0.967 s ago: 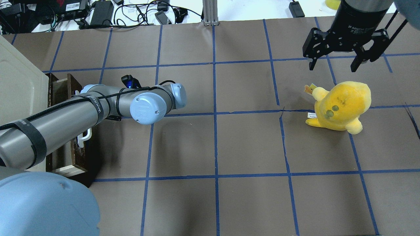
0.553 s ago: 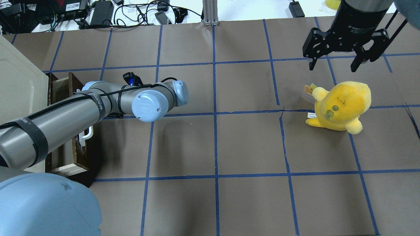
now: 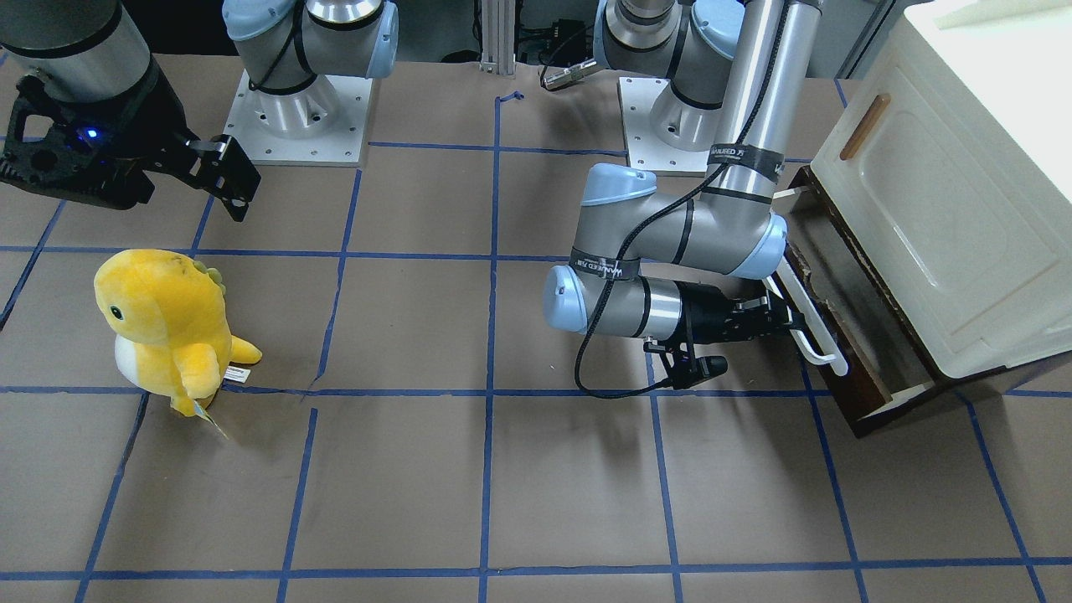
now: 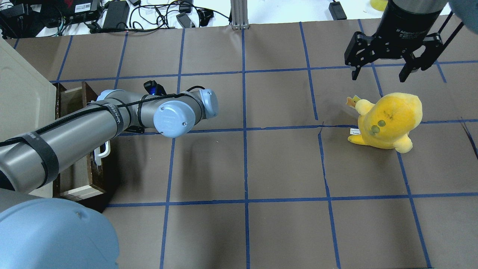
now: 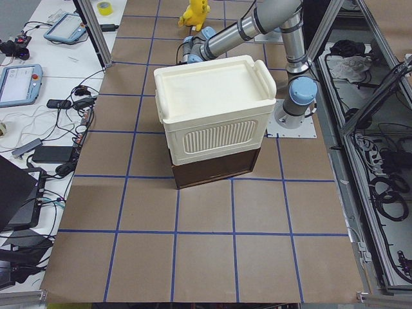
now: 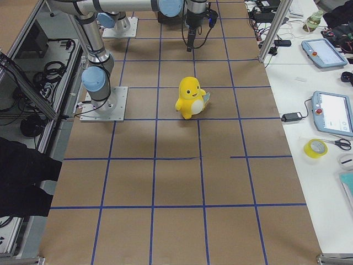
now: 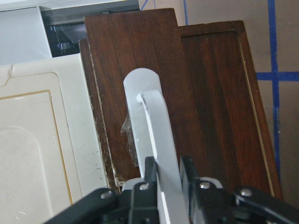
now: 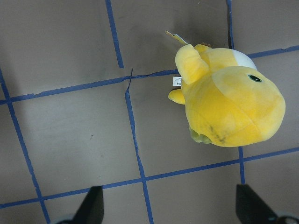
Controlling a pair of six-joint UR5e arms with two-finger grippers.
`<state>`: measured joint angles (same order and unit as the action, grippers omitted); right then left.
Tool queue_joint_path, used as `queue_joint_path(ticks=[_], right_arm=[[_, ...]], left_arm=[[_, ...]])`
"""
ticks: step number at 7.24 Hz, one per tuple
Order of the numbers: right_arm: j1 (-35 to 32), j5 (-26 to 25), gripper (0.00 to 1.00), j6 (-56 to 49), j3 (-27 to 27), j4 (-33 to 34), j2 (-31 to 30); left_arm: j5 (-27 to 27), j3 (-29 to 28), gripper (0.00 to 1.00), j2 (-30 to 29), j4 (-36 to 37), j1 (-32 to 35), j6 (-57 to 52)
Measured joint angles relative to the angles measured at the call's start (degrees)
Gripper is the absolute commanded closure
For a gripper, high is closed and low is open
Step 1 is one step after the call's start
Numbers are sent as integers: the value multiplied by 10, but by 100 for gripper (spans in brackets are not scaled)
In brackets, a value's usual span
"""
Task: Pull drawer sideways
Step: 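Keep pulling the drawer outward with the left gripper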
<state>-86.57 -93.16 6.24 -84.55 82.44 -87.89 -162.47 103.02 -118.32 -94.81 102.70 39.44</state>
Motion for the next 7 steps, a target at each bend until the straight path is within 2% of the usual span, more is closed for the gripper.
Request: queue_joint_path(ticks=[7], right_arm=[[0, 0, 0, 0, 0, 0, 0]], left_arm=[[13, -17, 82, -7, 1, 11, -7]])
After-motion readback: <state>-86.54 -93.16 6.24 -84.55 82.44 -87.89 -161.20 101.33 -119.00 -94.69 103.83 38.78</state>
